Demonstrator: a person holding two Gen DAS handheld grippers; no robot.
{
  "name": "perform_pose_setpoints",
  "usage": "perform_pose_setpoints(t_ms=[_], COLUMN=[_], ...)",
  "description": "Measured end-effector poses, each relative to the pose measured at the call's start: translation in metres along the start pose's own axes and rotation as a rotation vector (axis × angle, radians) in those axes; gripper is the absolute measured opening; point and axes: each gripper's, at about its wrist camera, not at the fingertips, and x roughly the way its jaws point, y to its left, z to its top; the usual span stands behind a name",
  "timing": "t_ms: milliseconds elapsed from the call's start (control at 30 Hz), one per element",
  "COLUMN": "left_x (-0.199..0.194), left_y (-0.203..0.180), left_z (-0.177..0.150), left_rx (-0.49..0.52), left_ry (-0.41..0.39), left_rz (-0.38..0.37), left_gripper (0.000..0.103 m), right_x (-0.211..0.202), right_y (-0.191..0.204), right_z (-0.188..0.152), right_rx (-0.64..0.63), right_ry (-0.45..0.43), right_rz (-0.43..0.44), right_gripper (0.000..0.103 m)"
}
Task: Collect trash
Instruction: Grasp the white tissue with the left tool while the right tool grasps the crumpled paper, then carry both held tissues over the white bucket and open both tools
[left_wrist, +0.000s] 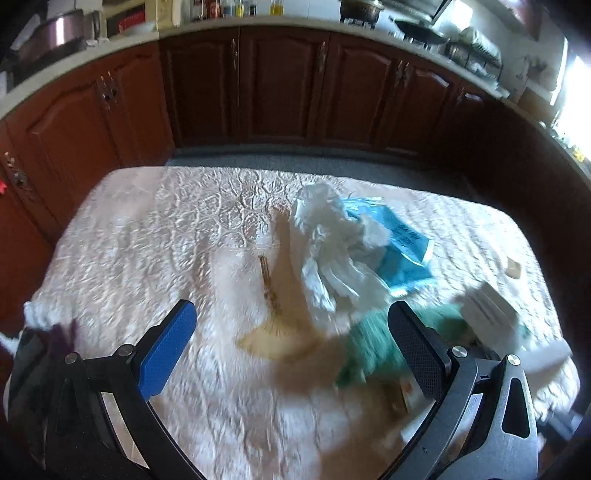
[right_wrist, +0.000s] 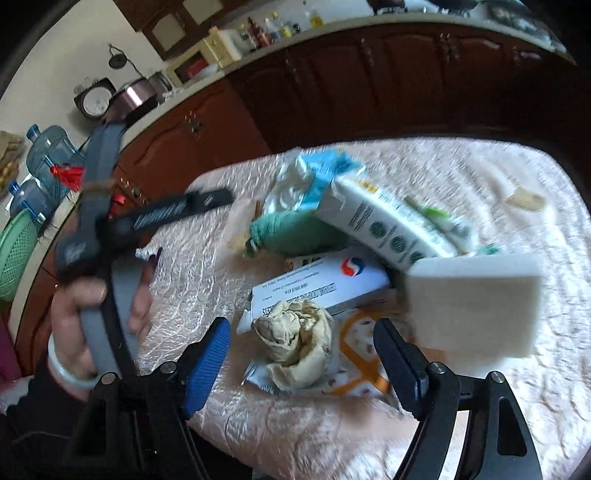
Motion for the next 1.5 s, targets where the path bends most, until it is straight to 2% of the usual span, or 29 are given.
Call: perform_pose_setpoints(t_ms=[33,100,167,233,267,300,333,367,400,467,567,733,867,1000,1133,1300,1500], left_x=[0.007,0.025,0.043,0.063,0.070,0.080,0.086,0.090,0.090,0.077,0.040,-0.020,-0.059,-0.089,-0.112,-0.128,-0.138], left_y=[-0.001,-0.006,-0.010,-0.011,-0.011,-0.009,-0.006,-0.003,0.001,0.008,0.015,0.014,-0.002,-0.040,-0.087,-0.154,-0.230], left_z=[0.003,0.012,0.018,0.023,0.026,0.027,0.027,0.027,0.026,0.024,0.023,0.017,0.012,0.010,0.009,0.002,-0.009], left_rx=[0.004,0.023,0.040,0.044,0.038,0.024,0.008,-0.009,-0.033,-0.055,-0.019,0.021,0.049,0.106,0.187,0.274,0.357], left_ry=[0.001,0.017,0.044,0.085,0.103,0.124,0.145,0.167,0.186,0.160,0.084,0.019,-0.017,-0.044,-0.061,-0.062,-0.039], left_rz=[0.002,0.014,0.004,0.005,0.000,-0.010,-0.023,-0.038,-0.058,-0.075,-0.048,-0.083,-0.144,-0.223,-0.303,-0.400,-0.500], left_gripper=[0.103,0.102,0.094,0.073,0.068,0.053,0.030,0.017,0.009,0.009,0.006,0.005,0.005,0.005,0.005,0.005,0.005], right_x=[0.009,0.019,0.022,0.025,0.026,0.027,0.026,0.024,0.022,0.015,-0.009,-0.032,-0.054,-0.077,-0.117,-0.162,-0.210], right_y=[-0.001,-0.004,-0.006,-0.003,-0.003,-0.003,-0.002,0.000,0.001,0.002,0.006,0.003,-0.006,-0.020,-0.049,-0.085,-0.136], right_z=[0.000,0.000,-0.001,-0.003,-0.002,-0.001,-0.001,-0.001,0.000,0.001,0.002,0.003,-0.002,-0.005,-0.011,-0.024,-0.047], right_rx=[0.006,0.015,0.015,-0.002,-0.010,-0.013,-0.015,-0.017,-0.024,-0.036,-0.041,-0.037,-0.009,0.016,0.079,0.171,0.265], right_ry=[0.022,0.048,0.053,0.048,0.044,0.040,0.036,0.035,0.036,0.025,-0.019,-0.075,-0.121,-0.172,-0.249,-0.329,-0.384], right_rz=[0.014,0.031,0.044,0.040,0.033,0.031,0.034,0.036,0.034,0.037,0.073,0.082,0.076,0.033,-0.026,-0.120,-0.251], right_gripper=[0.061,0.056,0.054,0.044,0.042,0.037,0.033,0.031,0.029,0.026,0.025,0.025,0.025,0.025,0.025,0.025,0.025])
